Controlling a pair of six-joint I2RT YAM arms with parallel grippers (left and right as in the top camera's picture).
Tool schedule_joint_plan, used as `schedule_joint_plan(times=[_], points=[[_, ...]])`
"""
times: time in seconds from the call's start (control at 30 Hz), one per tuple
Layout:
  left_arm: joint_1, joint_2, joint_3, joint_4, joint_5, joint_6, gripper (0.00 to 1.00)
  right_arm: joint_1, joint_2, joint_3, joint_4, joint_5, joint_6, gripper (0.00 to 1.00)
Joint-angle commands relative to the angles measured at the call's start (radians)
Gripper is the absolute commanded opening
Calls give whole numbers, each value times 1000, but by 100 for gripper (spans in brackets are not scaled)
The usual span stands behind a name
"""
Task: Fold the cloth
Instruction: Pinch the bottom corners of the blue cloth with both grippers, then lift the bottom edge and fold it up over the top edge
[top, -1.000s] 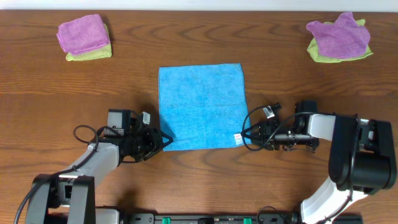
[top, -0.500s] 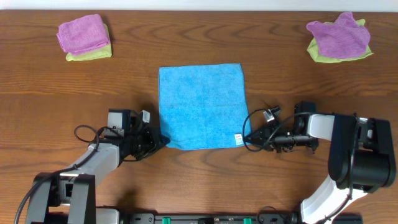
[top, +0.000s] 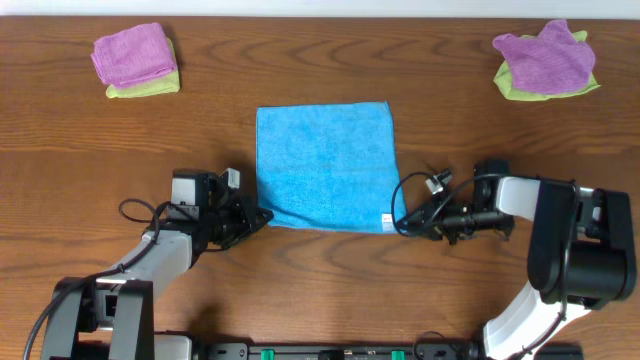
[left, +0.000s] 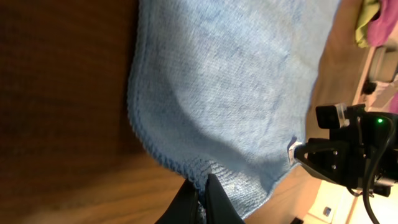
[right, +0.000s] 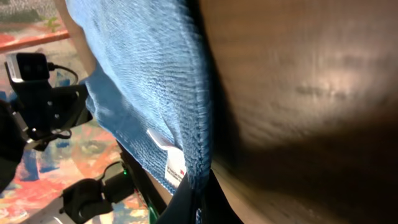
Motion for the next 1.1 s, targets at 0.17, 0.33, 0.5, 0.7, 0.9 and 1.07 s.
schedule_joint_plan(times=[0.17,0.33,0.5,0.7,0.9,1.07], points=[[6,11,93,12,-60,-26,6,46,-29,190,-67,9,35,2],[6,18,163,10,-149,9,6,114,-29,264,-21,37,83,2],[6,92,248,10,-188,37,6,149,-29,340,55,130,161,2],[7,272,409,6,-170,76,6,149,-27,391,121,192,207,2],[18,412,624,-61,-162,134,6,153,-24,397,238,222,278,2],[43,500,771,-135,-153,169,5,155,-4,397,344,222,338,1]])
